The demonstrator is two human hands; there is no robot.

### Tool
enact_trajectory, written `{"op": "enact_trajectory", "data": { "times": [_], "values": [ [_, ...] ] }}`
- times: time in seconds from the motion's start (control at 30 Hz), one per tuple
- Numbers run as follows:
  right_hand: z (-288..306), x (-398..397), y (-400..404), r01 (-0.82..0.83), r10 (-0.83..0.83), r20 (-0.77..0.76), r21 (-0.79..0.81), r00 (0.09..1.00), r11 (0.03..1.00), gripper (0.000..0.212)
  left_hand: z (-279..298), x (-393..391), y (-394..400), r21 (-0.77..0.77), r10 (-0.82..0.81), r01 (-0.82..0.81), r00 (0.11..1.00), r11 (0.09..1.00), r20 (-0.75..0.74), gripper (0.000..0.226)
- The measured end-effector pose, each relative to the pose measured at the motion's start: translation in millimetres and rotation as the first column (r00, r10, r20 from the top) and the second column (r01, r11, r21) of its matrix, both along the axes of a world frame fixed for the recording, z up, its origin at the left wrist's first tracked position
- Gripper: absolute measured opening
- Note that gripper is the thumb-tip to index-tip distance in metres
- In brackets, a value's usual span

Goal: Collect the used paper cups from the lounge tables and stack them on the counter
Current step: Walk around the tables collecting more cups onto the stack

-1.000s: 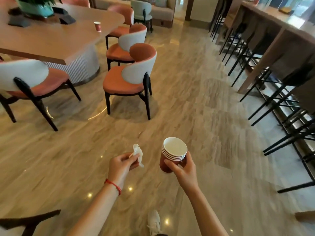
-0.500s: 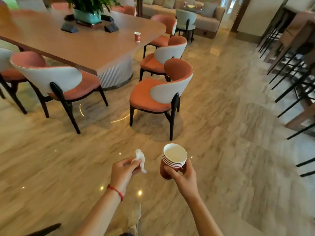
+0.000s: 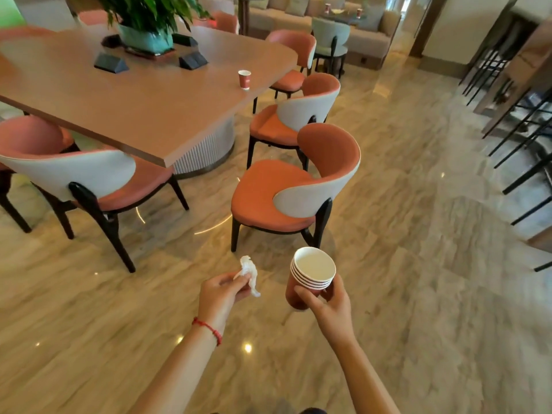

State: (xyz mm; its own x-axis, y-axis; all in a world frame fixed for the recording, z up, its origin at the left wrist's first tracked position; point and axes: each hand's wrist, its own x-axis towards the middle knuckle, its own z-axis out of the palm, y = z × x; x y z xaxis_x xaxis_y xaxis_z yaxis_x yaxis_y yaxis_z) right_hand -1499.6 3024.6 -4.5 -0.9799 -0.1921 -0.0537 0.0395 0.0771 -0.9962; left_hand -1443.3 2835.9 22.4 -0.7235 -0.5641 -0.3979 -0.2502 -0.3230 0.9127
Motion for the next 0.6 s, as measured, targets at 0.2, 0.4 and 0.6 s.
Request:
{"op": "enact_trajectory", "data": {
  "times": [0.2,0.4,0.6],
  "values": [
    [-6.9,-72.2,-0.3,0.082,-0.082,0.012,0.013,0.997,0.997,0.054,-7.0,-87.8,-4.5,0.001,-0.068,0.068,0.997,0.998,0.021,0.006],
    [-20.9,-155.4,19.1,0.143,-0.143,-0.005,0.012,0.99,0.99,0.052,-16.2,-187.5,11.3,0.007,-0.157,0.157,0.988,0.988,0.01,0.006],
    [-20.8,-242.4,51.7,0.237,-0.237,-0.012,0.013,0.972,0.971,0.054,-11.6,-287.4,35.3,-0.043,-0.25,0.25,0.968,0.967,0.016,0.013]
  ]
}}
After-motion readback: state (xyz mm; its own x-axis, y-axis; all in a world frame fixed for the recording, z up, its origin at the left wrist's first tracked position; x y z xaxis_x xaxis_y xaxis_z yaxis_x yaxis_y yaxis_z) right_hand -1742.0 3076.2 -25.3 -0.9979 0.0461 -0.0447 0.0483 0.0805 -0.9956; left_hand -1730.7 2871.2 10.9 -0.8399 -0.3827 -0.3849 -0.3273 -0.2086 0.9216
